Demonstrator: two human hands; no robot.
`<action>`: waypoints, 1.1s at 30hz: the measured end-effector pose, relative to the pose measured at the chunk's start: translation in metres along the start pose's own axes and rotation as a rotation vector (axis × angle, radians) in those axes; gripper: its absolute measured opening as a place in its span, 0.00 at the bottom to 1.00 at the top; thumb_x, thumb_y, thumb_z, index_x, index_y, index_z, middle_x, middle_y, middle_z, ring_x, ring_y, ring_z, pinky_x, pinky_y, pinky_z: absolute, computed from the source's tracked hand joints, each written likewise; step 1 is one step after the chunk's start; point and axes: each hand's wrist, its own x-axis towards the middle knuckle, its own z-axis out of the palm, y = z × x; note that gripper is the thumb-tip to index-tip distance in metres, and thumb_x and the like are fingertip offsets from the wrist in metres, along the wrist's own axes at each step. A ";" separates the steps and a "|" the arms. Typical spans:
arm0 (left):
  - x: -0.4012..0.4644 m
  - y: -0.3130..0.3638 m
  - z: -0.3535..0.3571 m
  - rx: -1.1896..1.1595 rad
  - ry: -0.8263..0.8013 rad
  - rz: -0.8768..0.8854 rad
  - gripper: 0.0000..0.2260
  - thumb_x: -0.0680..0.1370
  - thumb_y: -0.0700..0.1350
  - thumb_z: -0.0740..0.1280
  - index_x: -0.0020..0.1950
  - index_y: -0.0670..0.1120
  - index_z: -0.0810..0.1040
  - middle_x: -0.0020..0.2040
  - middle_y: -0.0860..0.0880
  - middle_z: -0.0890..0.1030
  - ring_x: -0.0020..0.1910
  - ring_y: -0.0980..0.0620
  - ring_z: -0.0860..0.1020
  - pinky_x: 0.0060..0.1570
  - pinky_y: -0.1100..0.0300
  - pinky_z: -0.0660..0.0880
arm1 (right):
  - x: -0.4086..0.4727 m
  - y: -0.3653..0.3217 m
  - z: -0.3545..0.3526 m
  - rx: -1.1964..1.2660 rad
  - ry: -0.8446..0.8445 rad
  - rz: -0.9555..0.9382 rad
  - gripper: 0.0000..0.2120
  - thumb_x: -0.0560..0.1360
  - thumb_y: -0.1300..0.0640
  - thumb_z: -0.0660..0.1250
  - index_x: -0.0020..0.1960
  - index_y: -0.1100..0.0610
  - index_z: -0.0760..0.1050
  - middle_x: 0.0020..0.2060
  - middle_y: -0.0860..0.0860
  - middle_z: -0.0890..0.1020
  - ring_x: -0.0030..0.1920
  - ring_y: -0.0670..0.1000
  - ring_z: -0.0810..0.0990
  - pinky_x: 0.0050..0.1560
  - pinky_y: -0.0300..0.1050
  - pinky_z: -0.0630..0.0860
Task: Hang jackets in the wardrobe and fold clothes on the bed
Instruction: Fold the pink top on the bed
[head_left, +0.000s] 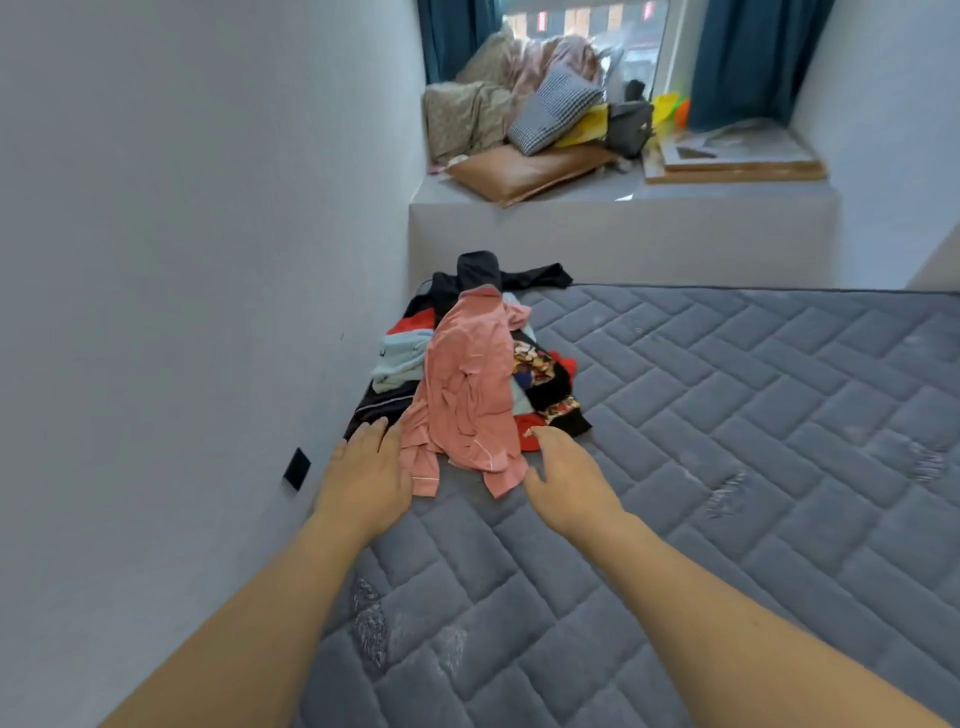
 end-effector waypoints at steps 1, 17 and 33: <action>0.024 -0.005 0.026 -0.034 -0.033 -0.023 0.27 0.81 0.48 0.57 0.79 0.44 0.55 0.79 0.43 0.56 0.77 0.45 0.56 0.73 0.46 0.57 | 0.027 0.014 0.022 0.003 0.003 0.005 0.16 0.77 0.61 0.61 0.64 0.64 0.70 0.61 0.58 0.75 0.61 0.58 0.73 0.61 0.51 0.69; 0.257 -0.042 0.457 -0.107 0.125 -0.034 0.27 0.75 0.62 0.56 0.74 0.62 0.59 0.72 0.50 0.63 0.66 0.39 0.60 0.60 0.20 0.52 | 0.287 0.273 0.357 -0.435 0.179 -0.226 0.27 0.75 0.43 0.60 0.71 0.52 0.67 0.73 0.55 0.67 0.73 0.58 0.62 0.69 0.58 0.56; 0.259 -0.042 0.450 -0.198 0.201 -0.010 0.15 0.77 0.58 0.57 0.63 0.58 0.68 0.68 0.48 0.66 0.62 0.36 0.64 0.57 0.18 0.51 | 0.286 0.272 0.351 -0.411 0.286 -0.344 0.19 0.74 0.53 0.62 0.64 0.57 0.73 0.59 0.56 0.76 0.57 0.59 0.68 0.61 0.56 0.62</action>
